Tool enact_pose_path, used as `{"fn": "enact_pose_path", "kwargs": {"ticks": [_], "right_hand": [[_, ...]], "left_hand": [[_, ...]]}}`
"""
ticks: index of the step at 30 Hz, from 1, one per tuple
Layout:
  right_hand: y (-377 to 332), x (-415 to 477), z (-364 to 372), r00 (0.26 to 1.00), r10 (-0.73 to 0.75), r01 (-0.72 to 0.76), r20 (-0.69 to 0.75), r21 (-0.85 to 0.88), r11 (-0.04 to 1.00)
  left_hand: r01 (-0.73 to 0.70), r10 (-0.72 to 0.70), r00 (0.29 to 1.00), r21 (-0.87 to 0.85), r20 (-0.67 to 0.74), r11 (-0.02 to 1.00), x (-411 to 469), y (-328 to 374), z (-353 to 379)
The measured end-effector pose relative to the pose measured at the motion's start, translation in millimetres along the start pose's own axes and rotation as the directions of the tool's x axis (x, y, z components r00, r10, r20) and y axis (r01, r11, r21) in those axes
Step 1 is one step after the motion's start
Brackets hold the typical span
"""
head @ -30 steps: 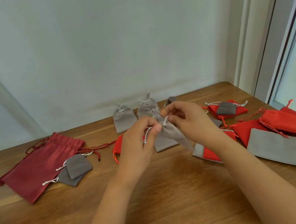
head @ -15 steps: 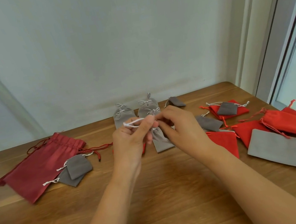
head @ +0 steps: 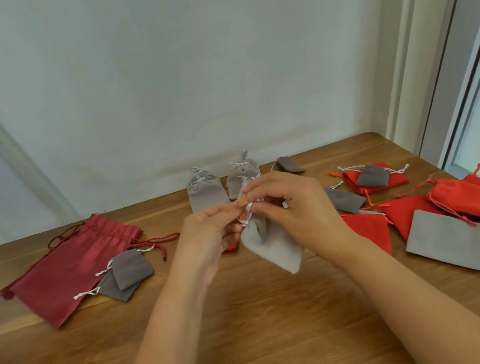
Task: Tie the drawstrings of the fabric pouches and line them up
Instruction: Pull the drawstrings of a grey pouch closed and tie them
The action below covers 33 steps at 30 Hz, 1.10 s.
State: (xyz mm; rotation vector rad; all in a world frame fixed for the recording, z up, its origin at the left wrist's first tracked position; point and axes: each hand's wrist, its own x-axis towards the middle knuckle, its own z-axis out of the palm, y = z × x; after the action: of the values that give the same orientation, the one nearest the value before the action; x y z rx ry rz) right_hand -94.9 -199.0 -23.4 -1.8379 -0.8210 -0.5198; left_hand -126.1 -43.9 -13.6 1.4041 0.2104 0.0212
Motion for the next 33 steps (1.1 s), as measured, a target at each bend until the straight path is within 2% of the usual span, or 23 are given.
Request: {"fn": "enact_pose_path", "kwargs": {"ticks": [2,4,10,14,19,22,27,30,33], "right_hand": [[-2,-1,1,0.997,0.053,-0.055,0.048,0.035,0.998],[-4,-1,0,0.99,0.115,-0.122,0.086,0.073,0.99],[-5,-2,-5,0.985,0.166,-0.169,0.043,0.105,0.98],[-10,-2,-2,0.989,0.138,-0.142,0.043,0.108,0.984],[-6,-2,-1,0.991,0.13,-0.134,0.041,0.103,0.986],[-5,-3,1,0.993,0.106,-0.11,0.046,0.088,0.99],[-4,-4,7,0.999,-0.007,0.008,0.046,-0.015,1.0],[-4,-5,8,0.991,0.042,-0.035,0.129,-0.061,0.998],[-4,-7,9,0.977,0.088,-0.064,0.195,-0.124,0.99]], "left_hand": [[0.045,-0.049,0.996,0.064,0.069,0.997,-2,2,0],[0.091,-0.095,0.988,0.032,0.126,0.995,-5,5,-1],[0.174,-0.142,0.978,-0.228,0.151,0.958,0,9,-7],[0.261,-0.209,0.965,-0.488,0.16,0.833,-1,14,-10],[0.268,-0.21,0.963,-0.515,0.171,0.814,0,15,-9],[0.247,-0.189,0.966,-0.404,0.178,0.881,0,14,-9],[0.167,-0.157,0.977,-0.058,0.144,0.984,0,13,-16],[0.114,-0.147,0.973,0.181,0.178,0.977,-3,15,-18],[0.064,-0.133,0.968,0.305,0.211,0.95,-5,18,-21]]}}
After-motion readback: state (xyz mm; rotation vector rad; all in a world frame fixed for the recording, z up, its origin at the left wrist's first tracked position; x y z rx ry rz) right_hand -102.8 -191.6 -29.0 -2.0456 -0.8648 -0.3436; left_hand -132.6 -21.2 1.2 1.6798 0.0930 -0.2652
